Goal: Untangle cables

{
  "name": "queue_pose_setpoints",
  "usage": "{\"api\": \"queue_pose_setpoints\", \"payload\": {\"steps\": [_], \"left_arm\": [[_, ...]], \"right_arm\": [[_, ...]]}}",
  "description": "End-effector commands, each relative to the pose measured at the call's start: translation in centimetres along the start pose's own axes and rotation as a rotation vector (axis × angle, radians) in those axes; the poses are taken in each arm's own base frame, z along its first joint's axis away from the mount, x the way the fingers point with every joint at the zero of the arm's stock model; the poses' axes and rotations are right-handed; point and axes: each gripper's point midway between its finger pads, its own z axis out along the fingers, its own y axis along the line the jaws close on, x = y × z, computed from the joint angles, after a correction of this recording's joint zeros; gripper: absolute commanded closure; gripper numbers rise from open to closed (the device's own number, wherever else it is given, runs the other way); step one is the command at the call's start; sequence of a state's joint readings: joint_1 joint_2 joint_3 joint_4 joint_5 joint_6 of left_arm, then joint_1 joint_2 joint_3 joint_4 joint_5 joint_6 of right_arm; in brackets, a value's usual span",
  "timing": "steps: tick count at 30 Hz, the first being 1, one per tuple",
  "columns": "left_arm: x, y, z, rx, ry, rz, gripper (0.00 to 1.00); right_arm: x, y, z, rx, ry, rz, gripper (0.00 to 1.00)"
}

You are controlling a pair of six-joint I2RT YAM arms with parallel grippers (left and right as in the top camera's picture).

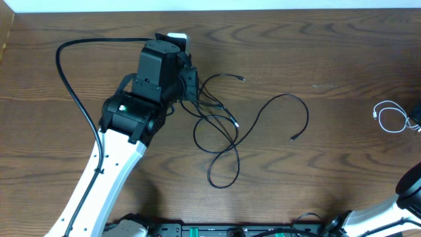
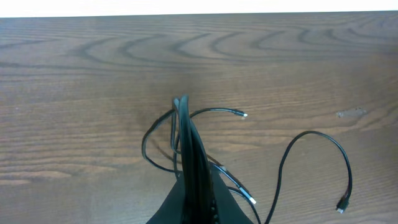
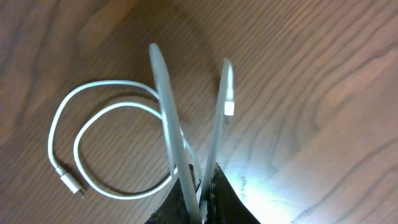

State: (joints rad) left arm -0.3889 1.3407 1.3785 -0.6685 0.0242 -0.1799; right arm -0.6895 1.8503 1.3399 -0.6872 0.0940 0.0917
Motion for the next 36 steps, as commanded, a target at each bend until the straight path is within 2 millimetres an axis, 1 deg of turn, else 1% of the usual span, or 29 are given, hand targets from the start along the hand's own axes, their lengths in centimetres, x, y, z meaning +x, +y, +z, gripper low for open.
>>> {"api": "queue_pose_setpoints", "payload": {"steps": [1,3,5,7,8,10,11,12,13,14,16,17,19,20,22,27,30,32,34,35,36], "left_arm": [[0.3,-0.1,1.3,0.0,0.02,0.006,0.93],[0.5,-0.5,1.9,0.005,0.03,0.013,0.93],[1.1,-1.5,3.0,0.026,0.053,0.037,0.93],[1.9,-3.1,4.1,0.068,0.083,0.064,0.92],[2.2,-3.6,4.6,0.076,0.095,0.074,0.92],[2.8,-4.5,5.3,0.088,0.113,0.09,0.92],[3.2,-5.0,5.7,0.095,0.122,0.102,0.92],[3.5,-5.5,6.0,0.104,0.13,0.119,0.92],[3.7,-5.9,6.2,0.109,0.135,0.132,0.92],[4.0,-6.3,6.4,0.117,0.14,0.154,0.9],[4.6,-7.2,6.6,0.133,0.151,0.206,0.83],[4.8,-7.6,6.6,0.142,0.154,0.24,0.74],[5.1,-8.4,6.4,0.159,0.152,0.302,0.61],[5.1,-8.5,6.4,0.162,0.152,0.314,0.56],[5.2,-8.5,6.4,0.162,0.154,0.32,0.51],[5.3,-8.4,6.3,0.162,0.159,0.319,0.47],[5.6,-9.2,6.2,0.198,0.166,0.32,0.47],[5.7,-9.4,6.1,0.207,0.168,0.322,0.47],[5.7,-9.4,6.1,0.207,0.168,0.322,0.47],[5.7,-9.4,6.1,0.207,0.168,0.322,0.47],[5.7,-9.4,6.1,0.207,0.168,0.322,0.47]], "right_arm": [[0.5,0.4,0.3,-0.031,0.014,0.01,0.94],[0.6,0.4,0.3,-0.031,0.02,0.01,0.93],[0.9,0.4,0.3,-0.031,0.03,0.009,0.91],[1.0,0.7,0.3,-0.049,0.035,0.009,0.82],[1.0,0.9,0.3,-0.061,0.036,0.009,0.76],[1.0,1.4,0.2,-0.087,0.038,0.009,0.7],[1.1,1.5,0.2,-0.095,0.039,0.009,0.64],[1.1,1.7,0.2,-0.104,0.04,0.009,0.54],[1.1,1.8,0.2,-0.113,0.04,0.008,0.48],[1.1,2.0,0.2,-0.125,0.04,0.002,0.39],[1.1,2.7,0.1,-0.162,0.041,-0.002,0.3],[1.1,3.2,0.0,-0.181,0.041,-0.005,0.26],[1.1,3.8,-0.1,-0.188,0.038,-0.037,0.2],[1.2,4.2,-0.1,-0.191,0.036,-0.057,0.18],[1.2,5.1,-0.2,-0.199,0.031,-0.095,0.16],[1.0,8.1,-0.9,-0.228,-0.005,-0.2,0.12],[0.6,9.4,-1.5,-0.237,-0.033,-0.239,0.12],[0.2,9.6,-1.9,-0.241,-0.045,-0.242,0.12],[-0.6,9.5,-2.7,-0.238,-0.073,-0.24,0.12],[-1.0,9.1,-3.0,-0.213,-0.087,-0.23,0.13],[-1.8,7.3,-3.7,-0.124,-0.114,-0.174,0.13]]}}
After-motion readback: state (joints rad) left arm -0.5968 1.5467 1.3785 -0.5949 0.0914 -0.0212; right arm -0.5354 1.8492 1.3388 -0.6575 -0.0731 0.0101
